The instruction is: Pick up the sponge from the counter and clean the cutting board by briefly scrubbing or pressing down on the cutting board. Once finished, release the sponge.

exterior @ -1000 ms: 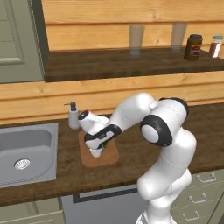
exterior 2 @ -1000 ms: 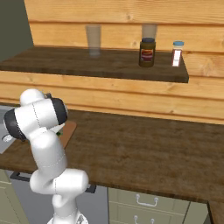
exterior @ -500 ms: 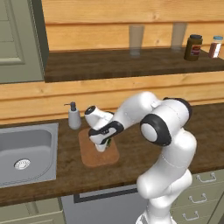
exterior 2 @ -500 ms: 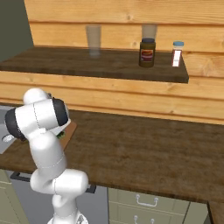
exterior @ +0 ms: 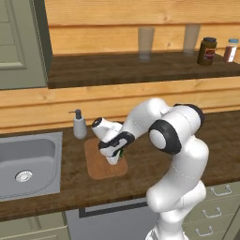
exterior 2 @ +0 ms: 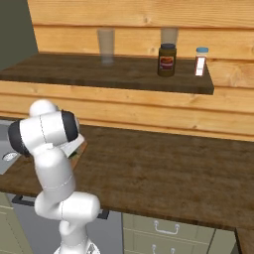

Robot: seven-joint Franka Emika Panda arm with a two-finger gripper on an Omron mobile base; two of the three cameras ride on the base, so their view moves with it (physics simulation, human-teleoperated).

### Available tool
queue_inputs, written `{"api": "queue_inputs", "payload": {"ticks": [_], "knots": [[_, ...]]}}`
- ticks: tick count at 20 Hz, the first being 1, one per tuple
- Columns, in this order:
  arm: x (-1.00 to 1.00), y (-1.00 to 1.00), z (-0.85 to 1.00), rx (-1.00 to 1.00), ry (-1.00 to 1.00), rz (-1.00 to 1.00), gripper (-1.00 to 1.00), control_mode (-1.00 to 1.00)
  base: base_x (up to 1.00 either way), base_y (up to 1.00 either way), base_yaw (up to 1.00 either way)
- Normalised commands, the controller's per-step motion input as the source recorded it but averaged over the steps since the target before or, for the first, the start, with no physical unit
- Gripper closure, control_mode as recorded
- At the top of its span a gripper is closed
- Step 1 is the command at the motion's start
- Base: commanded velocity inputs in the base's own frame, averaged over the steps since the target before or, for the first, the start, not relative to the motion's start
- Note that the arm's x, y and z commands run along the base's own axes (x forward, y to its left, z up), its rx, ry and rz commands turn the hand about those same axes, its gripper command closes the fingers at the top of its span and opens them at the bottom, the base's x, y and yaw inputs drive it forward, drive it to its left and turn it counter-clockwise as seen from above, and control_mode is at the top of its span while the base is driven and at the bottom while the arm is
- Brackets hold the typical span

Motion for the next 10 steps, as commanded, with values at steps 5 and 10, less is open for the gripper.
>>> {"api": "queue_inputs", "payload": {"ticks": [5, 10], "knots": [[-0.35, -0.87, -0.05, 0.03, -0.06, 0.00, 1.00, -1.00, 0.00, 0.00, 0.00], [-0.19, -1.00, 0.01, 0.08, 0.00, -0.18, 1.00, -1.00, 0.00, 0.00, 0.00]]}}
